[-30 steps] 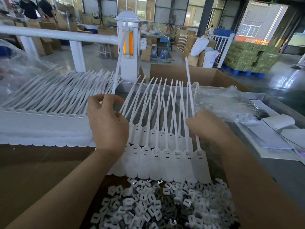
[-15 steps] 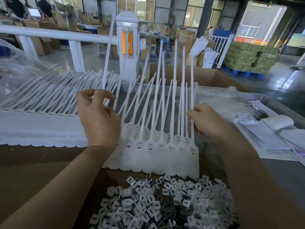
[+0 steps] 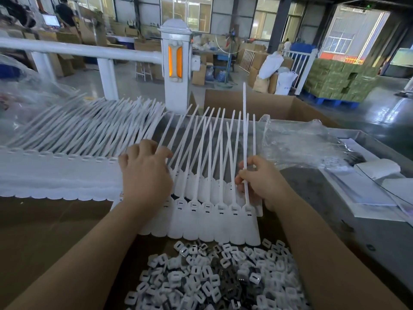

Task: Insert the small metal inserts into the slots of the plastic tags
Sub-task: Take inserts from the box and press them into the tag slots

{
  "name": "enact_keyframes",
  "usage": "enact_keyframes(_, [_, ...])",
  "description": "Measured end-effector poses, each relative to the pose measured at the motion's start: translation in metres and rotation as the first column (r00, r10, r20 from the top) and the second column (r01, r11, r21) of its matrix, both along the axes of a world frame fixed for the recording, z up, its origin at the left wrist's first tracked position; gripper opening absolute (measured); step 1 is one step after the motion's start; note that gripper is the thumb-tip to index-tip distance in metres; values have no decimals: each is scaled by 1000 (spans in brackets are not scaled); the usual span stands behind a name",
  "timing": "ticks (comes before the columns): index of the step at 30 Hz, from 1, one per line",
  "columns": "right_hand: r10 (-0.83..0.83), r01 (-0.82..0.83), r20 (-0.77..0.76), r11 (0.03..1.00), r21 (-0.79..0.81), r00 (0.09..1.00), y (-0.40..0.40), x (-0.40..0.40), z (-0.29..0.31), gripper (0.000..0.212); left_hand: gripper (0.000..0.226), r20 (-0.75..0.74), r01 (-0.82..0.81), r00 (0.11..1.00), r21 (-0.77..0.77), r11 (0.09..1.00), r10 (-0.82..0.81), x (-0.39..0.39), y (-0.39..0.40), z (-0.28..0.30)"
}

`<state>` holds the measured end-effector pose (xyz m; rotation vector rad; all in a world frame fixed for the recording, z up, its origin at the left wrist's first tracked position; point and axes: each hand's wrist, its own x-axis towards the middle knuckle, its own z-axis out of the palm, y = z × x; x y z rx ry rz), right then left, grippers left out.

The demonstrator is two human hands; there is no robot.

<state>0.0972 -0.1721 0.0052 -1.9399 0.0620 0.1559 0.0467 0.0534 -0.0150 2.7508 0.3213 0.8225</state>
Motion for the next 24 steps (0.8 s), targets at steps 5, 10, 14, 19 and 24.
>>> enact_keyframes(5, [-50,49,8,992,118,999,4,-2,-3,17,37,-243,494,835,-67,867,-494,-4,-20,3])
enact_keyframes(10, [-50,52,-14,987,151,999,3,-1,-2,15,50,-409,613,702,-70,787,-583,-5,-28,-11])
enact_keyframes(14, [18,-23,61,996,90,998,1,1,-2,28,51,-382,570,760,3,821,-526,-3,-29,-16])
enact_keyframes(19, [164,-146,30,937,-318,986,-7,6,4,55,51,-364,484,818,17,875,-445,-2,-28,-20])
enact_keyframes(24, [509,-364,72,700,-615,858,-14,-9,43,11,49,-375,383,862,41,923,-341,2,-23,-19])
